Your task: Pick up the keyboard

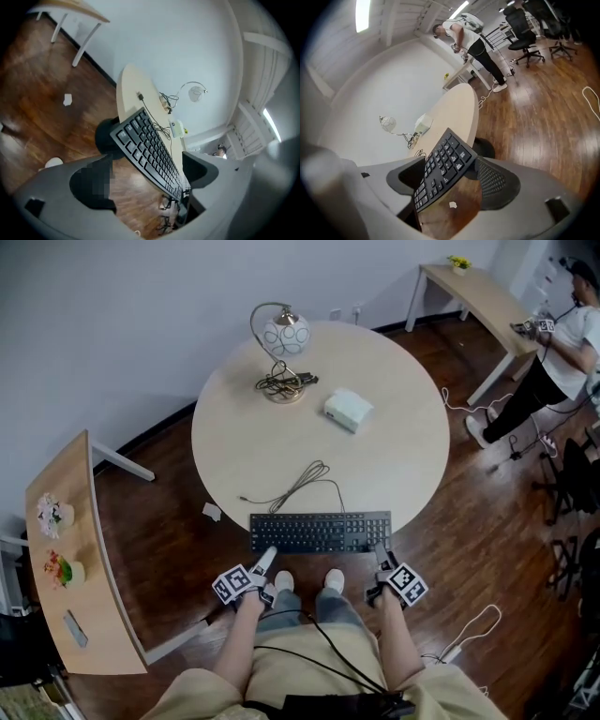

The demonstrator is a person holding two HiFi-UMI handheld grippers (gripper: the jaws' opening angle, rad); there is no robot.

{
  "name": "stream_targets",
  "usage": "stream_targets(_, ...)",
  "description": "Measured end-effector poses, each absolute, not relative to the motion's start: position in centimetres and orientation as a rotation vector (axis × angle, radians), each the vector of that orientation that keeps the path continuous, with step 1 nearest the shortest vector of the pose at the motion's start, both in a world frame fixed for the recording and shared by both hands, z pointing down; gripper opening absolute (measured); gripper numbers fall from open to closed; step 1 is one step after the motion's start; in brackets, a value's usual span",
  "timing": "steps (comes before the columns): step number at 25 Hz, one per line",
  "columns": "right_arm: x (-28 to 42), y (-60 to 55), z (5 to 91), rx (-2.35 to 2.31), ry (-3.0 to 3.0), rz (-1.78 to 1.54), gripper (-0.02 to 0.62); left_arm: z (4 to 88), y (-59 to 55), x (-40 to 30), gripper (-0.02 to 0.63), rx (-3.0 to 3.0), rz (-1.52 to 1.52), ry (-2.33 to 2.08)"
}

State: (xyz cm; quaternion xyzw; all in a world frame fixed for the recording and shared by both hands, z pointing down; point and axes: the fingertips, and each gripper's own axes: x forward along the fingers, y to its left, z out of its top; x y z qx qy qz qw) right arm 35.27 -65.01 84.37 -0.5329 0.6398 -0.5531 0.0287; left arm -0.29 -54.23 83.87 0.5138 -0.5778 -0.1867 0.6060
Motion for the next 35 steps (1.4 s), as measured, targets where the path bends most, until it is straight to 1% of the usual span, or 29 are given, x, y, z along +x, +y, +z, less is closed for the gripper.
stream_targets(3, 35.7, -64.5, 87.0, -1.589, 1.824, -1.765, 0.357, 85.1, -54.8, -0.2, 0.453, 1.114, -0.559, -1.272)
stream_targets(8, 35.7, -63.7, 89.5, -1.547, 1.656, -1.809, 0.357, 87.2, -55.4, 0.4, 0.453, 1.059, -0.569, -1.258)
stream_targets(16, 32.5, -65.6, 89.8, -1.404, 1.736, -1.810, 0.351, 88.8, -57.1, -0.4, 0.447, 1.034, -0.601, -1.254)
stream_targets(18, 31.9, -66.4, 89.8, -1.371, 1.749, -1.805, 0.329, 89.1, -57.5, -0.4, 0.412, 1.032, -0.608, -1.232)
stream_targets(19, 31.6, -66.7, 89.7, -1.363, 1.756, -1.804, 0.298, 89.3, -57.6, -0.4, 0.402, 1.035, -0.598, -1.224)
stream_targets(20, 31.4, -67.0, 89.6, -1.359, 1.765, -1.802, 0.262, 89.2, -57.8, -0.3, 0.372, 1.048, -0.584, -1.217)
stream_targets(22, 31.1, -67.3, 89.5, -1.348, 1.793, -1.791, 0.259, 88.7, -58.2, -0.1, 0.272, 1.086, -0.568, -1.206)
stream_targets(23, 31.1, -67.2, 89.6, -1.342, 1.806, -1.787, 0.251, 88.4, -58.3, -0.1, 0.212, 1.099, -0.558, -1.205)
stream_targets(28, 31.5, -66.6, 89.7, -1.403, 1.801, -1.834, 0.230, 87.7, -57.6, 0.4, 0.169, 1.141, -0.499, -1.154)
stream_targets(35, 31.7, -66.5, 87.1, -1.429, 1.839, -1.781, 0.179, 84.5, -57.1, 0.7, 0.105, 1.231, -0.554, -1.107)
